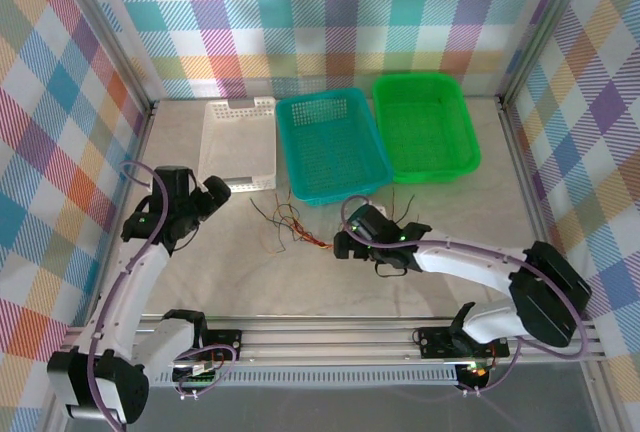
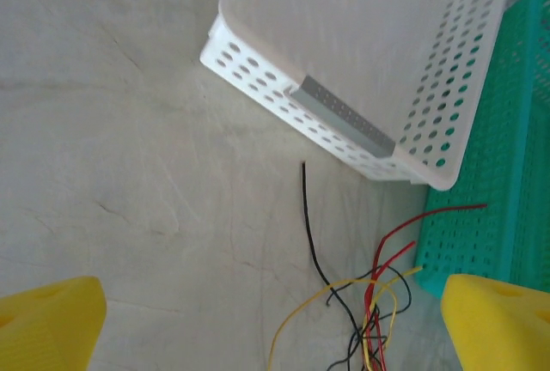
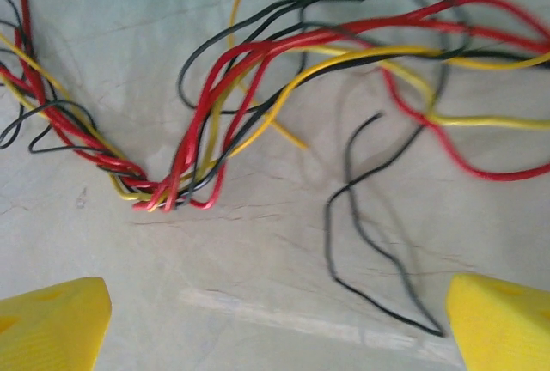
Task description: Untangle the cables
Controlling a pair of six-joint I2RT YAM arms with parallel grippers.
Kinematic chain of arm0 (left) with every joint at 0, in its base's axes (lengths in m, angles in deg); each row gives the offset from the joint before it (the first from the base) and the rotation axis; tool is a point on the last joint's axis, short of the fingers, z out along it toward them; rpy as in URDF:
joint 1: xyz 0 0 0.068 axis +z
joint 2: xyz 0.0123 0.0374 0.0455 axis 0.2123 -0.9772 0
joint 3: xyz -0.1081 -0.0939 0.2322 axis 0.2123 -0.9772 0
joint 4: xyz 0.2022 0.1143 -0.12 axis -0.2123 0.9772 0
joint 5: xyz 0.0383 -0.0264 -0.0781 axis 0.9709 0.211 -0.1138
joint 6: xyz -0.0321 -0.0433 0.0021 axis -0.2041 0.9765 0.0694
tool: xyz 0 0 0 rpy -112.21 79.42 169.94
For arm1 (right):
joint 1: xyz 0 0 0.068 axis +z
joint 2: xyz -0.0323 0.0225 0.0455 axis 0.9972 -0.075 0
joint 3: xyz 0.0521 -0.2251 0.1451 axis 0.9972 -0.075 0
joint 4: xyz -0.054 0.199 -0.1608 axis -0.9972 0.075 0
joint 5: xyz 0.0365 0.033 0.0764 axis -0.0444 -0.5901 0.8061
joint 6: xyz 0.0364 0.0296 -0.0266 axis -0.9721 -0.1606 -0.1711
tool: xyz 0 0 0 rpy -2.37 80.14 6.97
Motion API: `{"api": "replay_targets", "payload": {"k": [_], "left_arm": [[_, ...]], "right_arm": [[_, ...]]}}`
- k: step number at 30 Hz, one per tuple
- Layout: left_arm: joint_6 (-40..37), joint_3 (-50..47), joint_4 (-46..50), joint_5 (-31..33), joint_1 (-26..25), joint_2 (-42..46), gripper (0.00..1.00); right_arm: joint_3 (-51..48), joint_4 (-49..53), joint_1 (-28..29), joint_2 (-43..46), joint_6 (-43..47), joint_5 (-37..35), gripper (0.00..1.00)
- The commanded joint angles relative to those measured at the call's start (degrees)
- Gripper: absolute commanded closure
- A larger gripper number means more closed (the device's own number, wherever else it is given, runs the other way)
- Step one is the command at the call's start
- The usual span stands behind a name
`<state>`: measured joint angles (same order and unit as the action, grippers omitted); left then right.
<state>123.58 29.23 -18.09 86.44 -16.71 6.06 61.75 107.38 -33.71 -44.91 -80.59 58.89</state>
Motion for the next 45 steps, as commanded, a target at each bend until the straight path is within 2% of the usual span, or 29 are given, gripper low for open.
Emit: {"api": "replay_targets", "payload": {"k": [1, 4, 9, 18, 25, 32, 35, 41, 44, 45], "left_arm": [[0.33, 1.67, 2.8, -3.73, 0.16, -0.26, 0.0], [0.68, 0.79, 2.23, -4.04, 0.21, 0.83, 0.0], [0.48, 0.47, 1.7, -4.1, 0.17, 1.68, 0.0], [-0.61, 1.57, 2.4, -4.51, 0.19, 0.54, 0.0], [-1.0, 1.72, 2.67, -4.17, 0.23, 0.72, 0.0], [-1.34, 1.86, 2.94, -4.37, 0.21, 0.81, 0.0], [-1.33, 1.65, 2.85, -4.66, 0.18, 1.01, 0.0], [-1.47, 1.36, 2.76, -5.27, 0.22, 1.23, 0.0], [-1.67, 1.37, 2.8, -5.52, 0.1, 1.29, 0.0], [-1.72, 1.35, 2.76, -5.67, 0.12, 1.24, 0.0]], "right_arm": [[1.69, -8.42, 0.65, -2.66, -4.44, 2.18, 0.0], [2.53, -11.55, 0.83, -5.68, -5.61, 3.49, 0.0], [3.22, -13.89, 0.84, -9.48, -7.84, 1.63, 0.01], [4.26, -18.94, 0.84, -14.5, -9.71, 0.73, 0.15], [4.94, -17.64, 0.84, -15.76, -12.15, -1.48, 0.34], [3.9, -18.2, 0.79, -16.47, -12.72, -2.97, 0.58], [3.75, -18.45, 0.84, -17.08, -12.81, -2.83, 0.65], [2.48, -20.41, 0.84, -16.89, -12.69, -1.88, 0.89], [1.28, -20.74, 0.84, -15.61, -12.97, -2.12, 1.0], [0.7, -20.68, 0.84, -14.96, -13.16, -2.29, 1.0]]}}
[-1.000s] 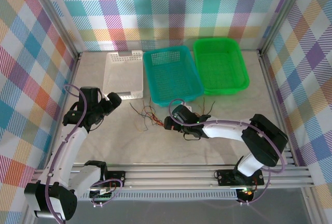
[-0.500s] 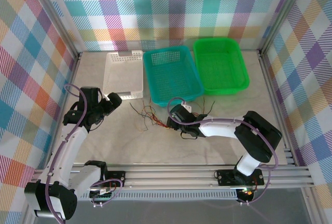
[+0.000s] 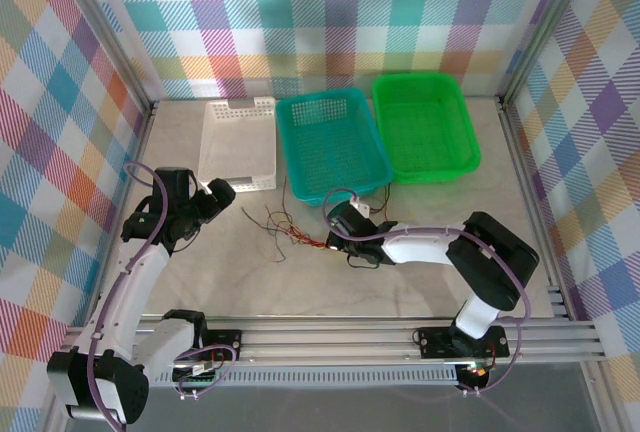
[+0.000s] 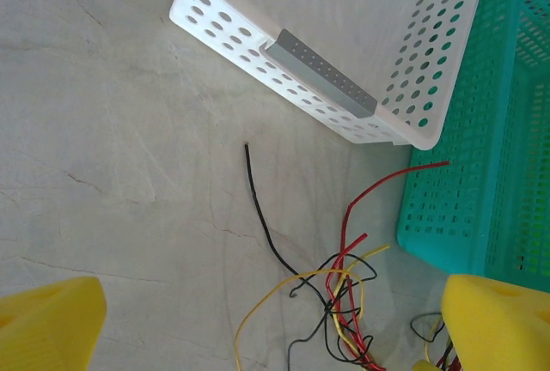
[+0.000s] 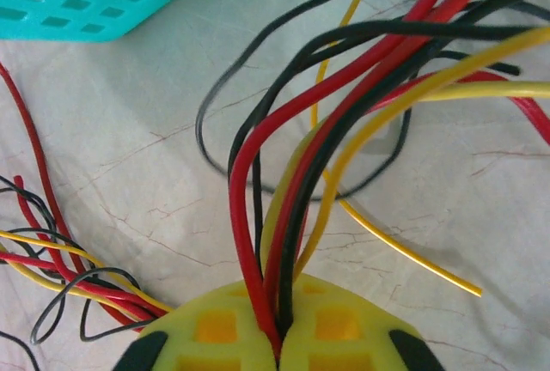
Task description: Untangle the cables
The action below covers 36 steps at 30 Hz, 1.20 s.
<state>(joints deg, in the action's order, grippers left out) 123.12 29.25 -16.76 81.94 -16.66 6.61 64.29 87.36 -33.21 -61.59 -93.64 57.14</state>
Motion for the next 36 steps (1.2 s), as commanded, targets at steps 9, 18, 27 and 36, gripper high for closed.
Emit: {"api": "replay_targets", "payload": {"k": [9, 18, 27, 36], "left_arm": [[-2.55, 1.08, -0.24, -6.1, -0.72, 0.73, 0.0], [-4.0, 2.33, -0.35, -7.3, -3.93, 0.59, 0.0], [-2.7, 3.08, -0.07, -9.87, -5.61, 0.9, 0.0], [0.74, 1.95, -2.55, -17.01, -7.71, 3.76, 0.0]], "right_arm": [[-7.62, 0.97, 0.46, 11.56, -0.52, -1.78, 1.0], [-9.55, 7.78, 1.63, 26.41, 3.27, -3.99, 1.0], [-9.17, 12.29, 2.05, 39.23, 7.63, -2.57, 1.0], [-3.15, 16.38, 2.13, 43.69, 10.73, 0.88, 1.0]]}}
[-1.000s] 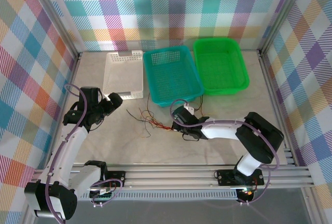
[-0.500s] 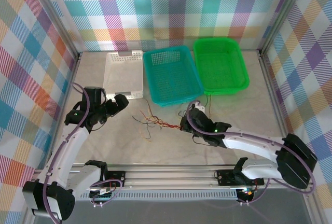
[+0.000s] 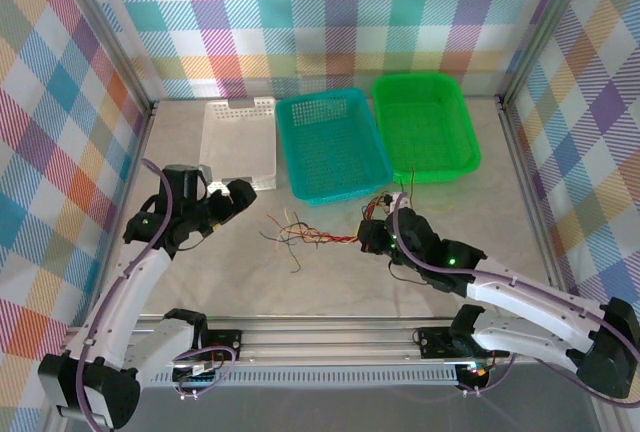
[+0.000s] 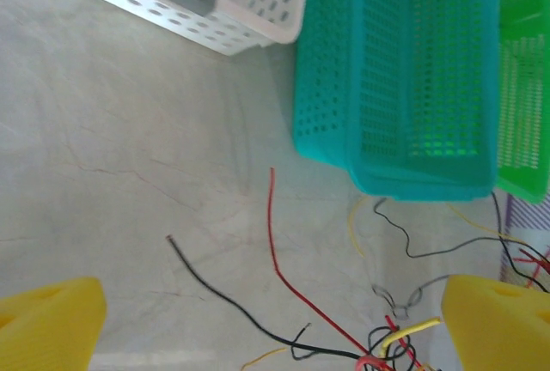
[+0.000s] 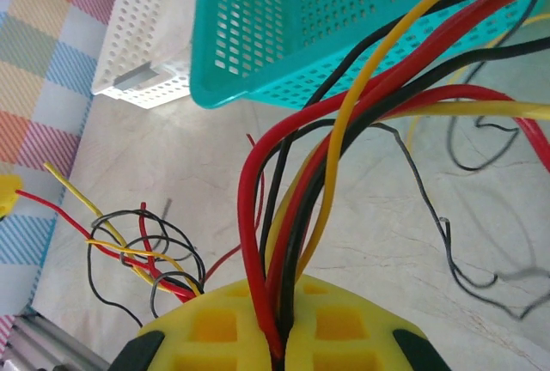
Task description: Untangle the cables
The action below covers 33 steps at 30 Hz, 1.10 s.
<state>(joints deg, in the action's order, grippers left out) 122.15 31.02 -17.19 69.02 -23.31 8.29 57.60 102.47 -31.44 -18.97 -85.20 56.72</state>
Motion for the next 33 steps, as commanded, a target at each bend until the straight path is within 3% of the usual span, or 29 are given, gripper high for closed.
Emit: {"api": "replay_targets", "payload": {"k": [1, 12, 17, 21, 33], "left_arm": [[1.86, -0.17, -2.64, -4.99, -1.37, 3.14, 0.0], [0.0, -9.3, -13.45, -9.78, -5.27, 20.61, 0.0], [1.44, -11.86, -15.87, -12.55, -6.88, 22.47, 0.0], [1.36, -12.61, -16.18, -10.37, -9.56, 23.29, 0.0], [1.79, -16.46, -18.13, -2.2, -18.76, 27.53, 0.01]], "right_arm": [[4.46, 1.94, 0.34, 1.07, 2.32, 1.35, 1.0], [22.5, 14.43, -1.24, -4.87, 4.89, 2.64, 1.0], [29.0, 17.09, -5.01, -8.61, 4.33, 9.17, 1.0], [32.45, 17.5, -7.38, -11.06, 2.95, 15.01, 1.0], [35.07, 16.32, -13.78, -9.37, -1.46, 19.02, 1.0]]}}
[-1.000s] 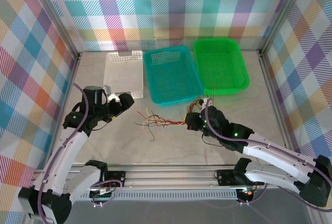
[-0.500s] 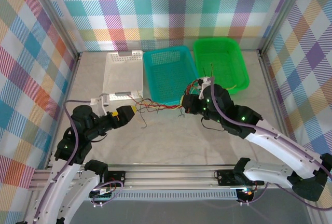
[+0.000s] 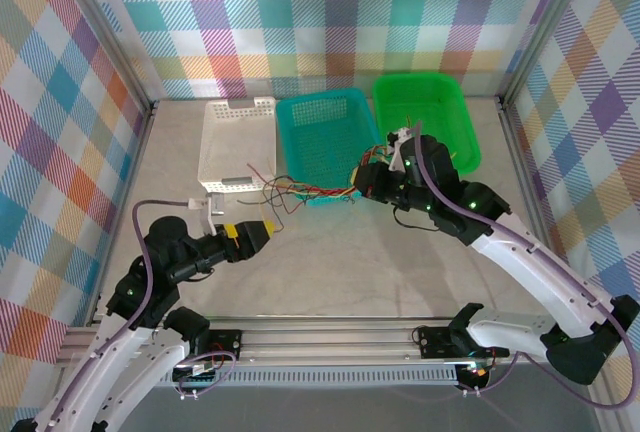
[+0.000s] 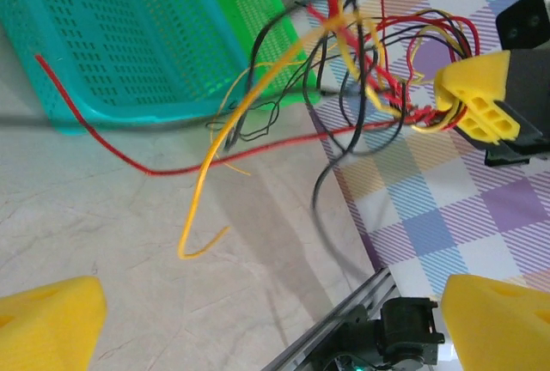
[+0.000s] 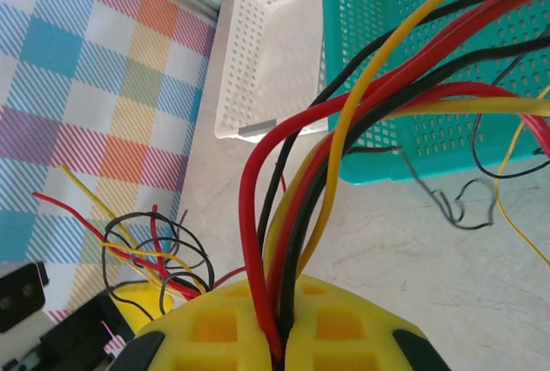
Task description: Untangle the cables
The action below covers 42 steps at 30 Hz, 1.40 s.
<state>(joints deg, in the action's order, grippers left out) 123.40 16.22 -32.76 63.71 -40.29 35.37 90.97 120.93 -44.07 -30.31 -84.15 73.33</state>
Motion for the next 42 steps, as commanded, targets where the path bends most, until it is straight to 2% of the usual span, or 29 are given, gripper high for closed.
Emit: {"api": "replay_targets", "payload": {"k": [1, 12, 22, 29, 36, 42], "left_arm": [[0.87, -2.33, -3.31, 3.6, -2.5, 0.32, 0.01], [14.06, -11.57, -22.94, 12.45, -10.13, -1.43, 0.02], [21.14, -12.26, -34.18, 20.79, -14.53, -7.01, 0.0], [26.67, -13.08, -35.49, 29.09, -14.52, -6.84, 0.0], [26.63, -10.69, -33.34, 31.78, -14.54, -8.92, 0.0], [24.51, -8.29, -30.21, 32.71, -14.59, -7.57, 0.03]], "right_arm": [[1.09, -3.53, -1.28, 2.55, -3.12, 2.68, 1.0], [-3.73, -13.26, -2.16, 6.49, -9.96, 6.02, 1.0], [-9.09, -20.2, -2.16, 8.26, -14.39, 8.09, 1.0], [-12.64, -23.07, -2.16, 10.96, -17.09, 8.79, 1.0], [-15.62, -24.91, -2.16, 12.65, -18.74, 10.41, 1.0], [-16.64, -20.69, -2.16, 15.12, -16.17, 7.35, 1.0]]}}
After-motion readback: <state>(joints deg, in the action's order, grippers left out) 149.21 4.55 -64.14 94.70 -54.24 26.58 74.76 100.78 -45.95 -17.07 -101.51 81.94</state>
